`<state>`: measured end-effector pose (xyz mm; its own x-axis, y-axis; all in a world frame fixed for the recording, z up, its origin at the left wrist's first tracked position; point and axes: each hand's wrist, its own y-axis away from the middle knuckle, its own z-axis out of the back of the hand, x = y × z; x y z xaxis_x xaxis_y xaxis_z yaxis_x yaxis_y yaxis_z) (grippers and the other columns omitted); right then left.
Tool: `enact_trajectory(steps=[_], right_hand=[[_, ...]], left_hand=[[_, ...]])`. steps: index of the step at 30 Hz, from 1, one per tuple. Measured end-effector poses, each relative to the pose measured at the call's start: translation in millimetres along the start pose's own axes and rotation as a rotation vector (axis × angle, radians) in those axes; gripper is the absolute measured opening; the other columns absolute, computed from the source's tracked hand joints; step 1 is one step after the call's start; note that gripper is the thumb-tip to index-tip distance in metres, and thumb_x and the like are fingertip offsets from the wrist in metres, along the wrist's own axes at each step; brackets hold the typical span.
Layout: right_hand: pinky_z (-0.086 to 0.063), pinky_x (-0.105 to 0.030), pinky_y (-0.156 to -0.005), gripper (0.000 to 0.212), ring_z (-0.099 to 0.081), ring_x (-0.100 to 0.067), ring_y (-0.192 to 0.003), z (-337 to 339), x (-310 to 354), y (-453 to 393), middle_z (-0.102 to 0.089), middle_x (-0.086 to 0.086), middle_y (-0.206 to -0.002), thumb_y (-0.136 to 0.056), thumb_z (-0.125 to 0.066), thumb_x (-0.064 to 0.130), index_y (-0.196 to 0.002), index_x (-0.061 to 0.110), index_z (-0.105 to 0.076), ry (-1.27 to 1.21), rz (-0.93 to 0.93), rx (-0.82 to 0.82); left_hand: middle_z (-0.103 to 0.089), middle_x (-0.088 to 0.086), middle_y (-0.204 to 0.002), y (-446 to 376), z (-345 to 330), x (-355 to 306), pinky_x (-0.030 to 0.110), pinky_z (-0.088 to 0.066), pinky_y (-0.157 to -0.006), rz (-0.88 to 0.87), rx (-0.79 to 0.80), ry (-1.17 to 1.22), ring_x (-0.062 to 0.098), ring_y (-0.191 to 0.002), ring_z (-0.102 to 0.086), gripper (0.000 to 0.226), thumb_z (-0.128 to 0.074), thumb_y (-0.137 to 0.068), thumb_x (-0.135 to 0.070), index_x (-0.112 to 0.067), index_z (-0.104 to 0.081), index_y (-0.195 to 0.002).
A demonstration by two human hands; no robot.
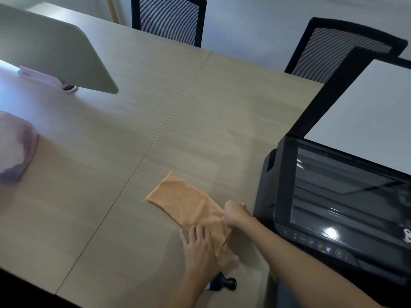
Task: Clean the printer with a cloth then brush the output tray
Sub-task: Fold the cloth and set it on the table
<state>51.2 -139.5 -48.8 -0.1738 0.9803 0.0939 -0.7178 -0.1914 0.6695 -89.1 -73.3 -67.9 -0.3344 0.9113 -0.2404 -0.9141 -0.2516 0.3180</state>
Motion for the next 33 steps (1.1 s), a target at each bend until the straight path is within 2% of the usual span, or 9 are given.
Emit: enact_trajectory(steps=[2,5,9,14,18,20,22,26,33], right_hand=[[-0.041,-0.027,-0.061,0.011,-0.059,-0.03,-0.093,-2,3,12,-0.063,-0.011,-0.091,-0.085,-0.056,0.017,-0.078,0.009,-0.056,-0.071,0.013,0.068],[-0.045,-0.026,-0.049,0.024,-0.057,-0.025,-0.068,12,5,32,-0.054,-0.007,-0.067,-0.082,-0.062,0.021,-0.064,0.012,-0.049,-0.244,0.003,0.16],[-0.046,-0.031,-0.046,0.019,-0.058,-0.027,-0.053,40,8,46,-0.061,-0.017,-0.064,-0.079,-0.063,0.015,-0.063,0.01,-0.055,-0.517,0.033,0.161],[-0.056,-0.03,-0.057,0.026,-0.062,-0.017,-0.06,56,45,37,-0.062,-0.008,-0.073,-0.096,-0.051,0.029,-0.084,0.008,-0.06,-1.173,0.131,0.071],[-0.043,-0.035,-0.092,0.031,-0.06,-0.032,-0.108,23,54,19,-0.066,-0.017,-0.115,-0.096,-0.045,0.027,-0.109,0.008,-0.065,-0.509,0.315,-0.164],[-0.034,-0.033,-0.1,0.035,-0.049,-0.035,-0.123,-5,50,19,-0.053,-0.022,-0.132,-0.098,-0.039,0.022,-0.12,0.0,-0.056,-0.301,0.431,-0.082],[-0.021,-0.04,-0.114,0.048,-0.024,-0.031,-0.143,-27,46,20,-0.026,-0.014,-0.155,-0.098,-0.036,0.024,-0.142,0.005,-0.037,-0.105,0.486,-0.017],[-0.003,-0.056,-0.117,0.057,0.001,-0.027,-0.148,-42,37,19,-0.001,0.005,-0.162,-0.099,-0.033,0.019,-0.152,0.021,-0.014,0.098,0.447,-0.064],[-0.005,-0.055,-0.117,0.054,0.001,-0.03,-0.148,-47,7,42,-0.002,0.0,-0.162,-0.099,-0.028,0.013,-0.152,0.013,-0.017,0.181,0.317,-0.119]], left_hand=[[-0.057,0.008,-0.089,5,-4,0,0.065,-0.032,-0.097,0.077,0.089,-0.008,0.033,-0.089,-0.056,0.086,-0.048,-0.049,-0.09,-0.013,-0.06,-0.085],[-0.055,0.004,-0.082,11,4,1,0.068,-0.041,-0.093,0.115,0.088,-0.005,0.03,-0.081,-0.061,0.041,-0.077,-0.049,-0.041,-0.019,-0.06,-0.079],[-0.068,-0.008,-0.089,11,43,15,0.055,-0.036,-0.107,0.031,-0.02,0.191,0.016,-0.09,-0.065,0.021,-0.054,-0.082,-0.028,-0.028,-0.058,-0.103],[-0.064,0.002,-0.088,-33,92,76,0.02,-0.044,-0.069,0.201,-0.151,0.67,0.029,-0.087,-0.062,0.012,-0.053,-0.088,-0.02,-0.02,-0.055,-0.1],[-0.057,0.016,-0.123,-67,101,101,0.046,-0.041,-0.092,0.272,-0.405,0.379,0.038,-0.107,-0.056,0.046,-0.053,-0.08,-0.011,-0.007,-0.049,-0.125],[-0.057,0.016,-0.127,-74,92,100,0.044,-0.04,-0.092,0.031,-0.288,0.256,0.038,-0.106,-0.056,0.048,-0.044,-0.078,-0.011,-0.006,-0.053,-0.125],[-0.044,0.017,-0.145,-81,73,103,0.043,-0.038,-0.106,-0.188,-0.103,0.213,0.036,-0.13,-0.044,0.053,-0.033,-0.084,-0.016,-0.006,-0.049,-0.133],[-0.006,-0.001,-0.161,-85,43,111,0.044,-0.025,-0.114,-0.175,0.13,-0.031,0.023,-0.149,-0.005,0.062,-0.043,-0.091,-0.009,-0.022,-0.024,-0.148],[-0.059,0.007,-0.133,-53,17,72,0.039,-0.055,-0.08,-0.229,0.116,-0.172,0.031,-0.116,-0.061,0.051,-0.04,-0.077,-0.036,-0.029,-0.059,-0.124]])
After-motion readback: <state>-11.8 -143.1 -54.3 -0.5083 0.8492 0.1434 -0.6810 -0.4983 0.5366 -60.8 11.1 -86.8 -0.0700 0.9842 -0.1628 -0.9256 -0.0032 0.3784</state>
